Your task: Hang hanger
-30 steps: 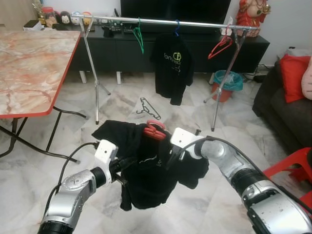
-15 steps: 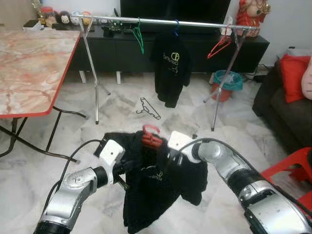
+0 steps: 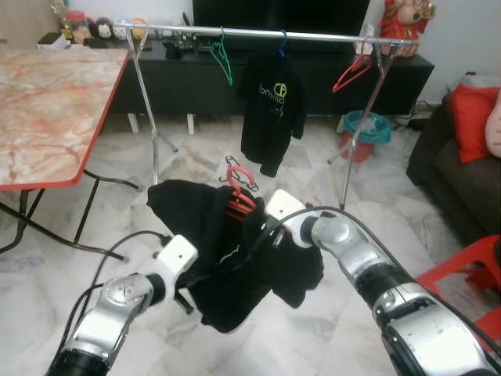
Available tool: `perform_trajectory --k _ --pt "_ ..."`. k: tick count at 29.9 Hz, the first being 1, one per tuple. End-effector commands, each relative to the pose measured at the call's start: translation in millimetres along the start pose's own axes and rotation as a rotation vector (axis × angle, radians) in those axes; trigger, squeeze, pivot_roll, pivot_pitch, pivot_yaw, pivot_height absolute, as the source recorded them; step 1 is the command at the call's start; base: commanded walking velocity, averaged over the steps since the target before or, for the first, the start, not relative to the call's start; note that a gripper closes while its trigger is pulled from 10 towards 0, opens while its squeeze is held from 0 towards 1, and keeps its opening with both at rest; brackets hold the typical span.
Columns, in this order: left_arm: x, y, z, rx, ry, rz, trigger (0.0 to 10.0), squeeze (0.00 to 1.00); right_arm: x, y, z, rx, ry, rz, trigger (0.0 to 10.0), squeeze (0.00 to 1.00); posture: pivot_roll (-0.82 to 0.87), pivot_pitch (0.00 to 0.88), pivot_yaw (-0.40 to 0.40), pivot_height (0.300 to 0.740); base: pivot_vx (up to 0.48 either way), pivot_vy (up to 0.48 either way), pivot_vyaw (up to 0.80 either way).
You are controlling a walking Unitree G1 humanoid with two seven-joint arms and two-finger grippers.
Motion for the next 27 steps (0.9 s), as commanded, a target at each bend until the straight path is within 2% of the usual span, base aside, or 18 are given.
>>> perform_trajectory --k 1,4,6,7,9,14,17,19,21,23,24,25,27 --pt "-4.2 -6 -2.0 -0.026 0.045 -0.029 10.0 0.0 20.6 23 5.3 0.083 -0.044 -0.04 10.0 0.0 0.01 0.0 -0.09 0.736 0.0 0.0 0.0" --pt "-8.8 -3 -2.2 -0.006 0.083 -0.038 10.0 0.0 18.5 22 6.7 0.083 -0.014 -0.046 10.0 0.0 0.01 0.0 -0.09 0.736 0.0 0.0 0.0" --pt "-17.5 2 -1.0 0.028 0.128 -0.027 10.0 0.0 17.9 17 9.0 0.072 0.0 -0.025 10.0 0.0 0.01 0.0 -0.091 0.736 0.0 0.0 0.0" --pt "-17.5 2 -1.0 0.028 0.128 -0.027 10.0 0.0 17.9 17 9.0 0.072 0.0 -0.025 10.0 0.0 0.01 0.0 -0.091 0.736 0.0 0.0 0.0" --pt "-14.6 13 2.7 0.106 0.094 0.003 10.0 0.0 17.8 13 10.8 0.063 0.009 -0.03 10.0 0.0 0.01 0.0 -0.092 0.736 0.0 0.0 0.0" --pt "-14.1 19 3.8 0.138 0.097 -0.014 10.0 0.0 17.7 11 10.7 0.056 0.011 -0.04 10.0 0.0 0.01 0.0 -0.09 0.736 0.0 0.0 0.0" --pt "-16.2 32 4.7 0.197 0.108 -0.015 10.0 0.0 11.0 6 9.2 0.023 0.043 -0.008 10.0 0.0 0.01 0.0 -0.09 0.736 0.0 0.0 0.0" --pt "-8.0 39 5.3 0.229 0.052 -0.006 10.0 0.0 8.9 3 8.0 0.008 0.042 -0.003 10.0 0.0 0.01 0.0 -0.091 0.736 0.0 0.0 0.0" --pt "4.3 39 5.7 0.225 -0.024 -0.008 10.0 0.0 11.0 5 6.8 0.018 0.021 -0.025 10.0 0.0 0.02 0.0 -0.091 0.736 0.0 0.0 0.0" --pt "10.2 38 6.6 0.223 -0.061 -0.006 10.0 0.0 13.6 8 6.3 0.033 0.003 -0.037 10.0 0.0 0.02 0.0 -0.089 0.736 0.0 0.0 0.0" --pt "15.4 37 7.4 0.22 -0.093 -0.002 10.0 0.38 17.0 13 5.9 0.056 -0.019 -0.056 10.0 0.0 0.02 0.0 -0.089 0.736 0.0 0.0 0.0" --pt "17.0 36 7.5 0.216 -0.105 0.004 10.0 1.0 18.2 15 5.8 0.066 -0.025 -0.062 10.0 0.0 0.02 0.0 -0.089 0.736 0.0 0.0 0.0" --pt "21.3 33 8.9 0.209 -0.133 -0.008 10.0 1.0 21.6 19 5.7 0.079 -0.044 -0.07 10.0 0.0 0.02 0.0 -0.088 0.736 0.0 0.0 0.0"
Point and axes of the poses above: a point about 5 cm out from each wrist's last joint towards the gripper, its own z axis pointing back from the gripper into the wrist, its own y axis along the axis of the wrist's last joint, x = y × z, the point moved 6 cm from there along -z, pointing out of the wrist towards the gripper, and after that the axes turned 2 degrees about z, right-handed, at the moved point
